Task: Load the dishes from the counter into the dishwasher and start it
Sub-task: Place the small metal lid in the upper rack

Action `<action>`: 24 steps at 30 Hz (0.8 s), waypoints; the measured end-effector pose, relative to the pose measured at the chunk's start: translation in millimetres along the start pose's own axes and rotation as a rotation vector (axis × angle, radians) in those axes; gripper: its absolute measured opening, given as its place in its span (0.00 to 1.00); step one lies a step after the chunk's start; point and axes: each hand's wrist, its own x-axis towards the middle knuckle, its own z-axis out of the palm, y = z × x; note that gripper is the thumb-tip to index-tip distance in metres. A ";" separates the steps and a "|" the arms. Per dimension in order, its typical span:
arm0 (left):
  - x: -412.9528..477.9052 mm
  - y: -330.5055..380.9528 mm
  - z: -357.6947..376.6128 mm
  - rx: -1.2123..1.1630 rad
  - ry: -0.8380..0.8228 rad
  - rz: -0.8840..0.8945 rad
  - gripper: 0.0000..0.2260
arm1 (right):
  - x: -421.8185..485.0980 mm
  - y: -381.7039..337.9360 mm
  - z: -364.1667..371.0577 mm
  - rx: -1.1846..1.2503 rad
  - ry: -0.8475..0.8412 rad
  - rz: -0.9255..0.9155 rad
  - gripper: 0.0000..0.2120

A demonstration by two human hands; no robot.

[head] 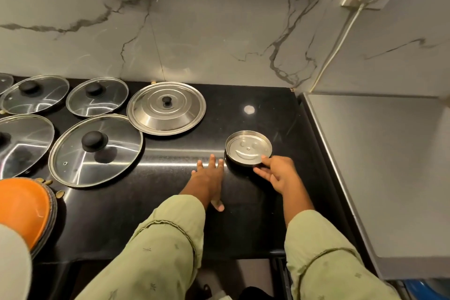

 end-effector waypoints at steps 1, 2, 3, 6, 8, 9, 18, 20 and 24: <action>-0.7 -0.8 0.5 -0.017 0.005 0.006 0.60 | -3.3 4.3 -5.1 0.018 -0.016 0.004 0.17; -2.0 -2.4 1.0 -0.034 0.014 0.012 0.60 | -5.4 9.0 -10.2 0.032 -0.032 -0.001 0.15; -3.3 -4.2 2.2 -0.049 0.025 0.019 0.60 | -9.4 13.0 -16.0 0.048 -0.049 -0.014 0.12; -11.1 -12.0 10.4 -0.095 0.085 0.074 0.56 | -21.7 21.6 -34.7 0.077 -0.083 -0.067 0.04; -22.0 -12.7 19.3 -0.092 0.157 0.111 0.52 | -28.8 25.0 -50.5 0.080 -0.101 -0.100 0.04; -28.8 -10.6 24.9 -0.083 0.202 0.117 0.50 | -32.5 26.4 -58.4 0.071 -0.110 -0.117 0.04; -85.7 51.3 80.6 -0.061 0.495 0.087 0.43 | -63.9 46.3 -126.5 0.025 -0.206 -0.178 0.11; -99.8 66.8 93.1 -0.062 0.498 0.084 0.44 | -70.3 53.9 -141.5 0.019 -0.215 -0.173 0.12; -134.0 100.8 123.2 -0.052 0.477 0.052 0.45 | -86.3 77.0 -175.6 0.004 -0.236 -0.144 0.12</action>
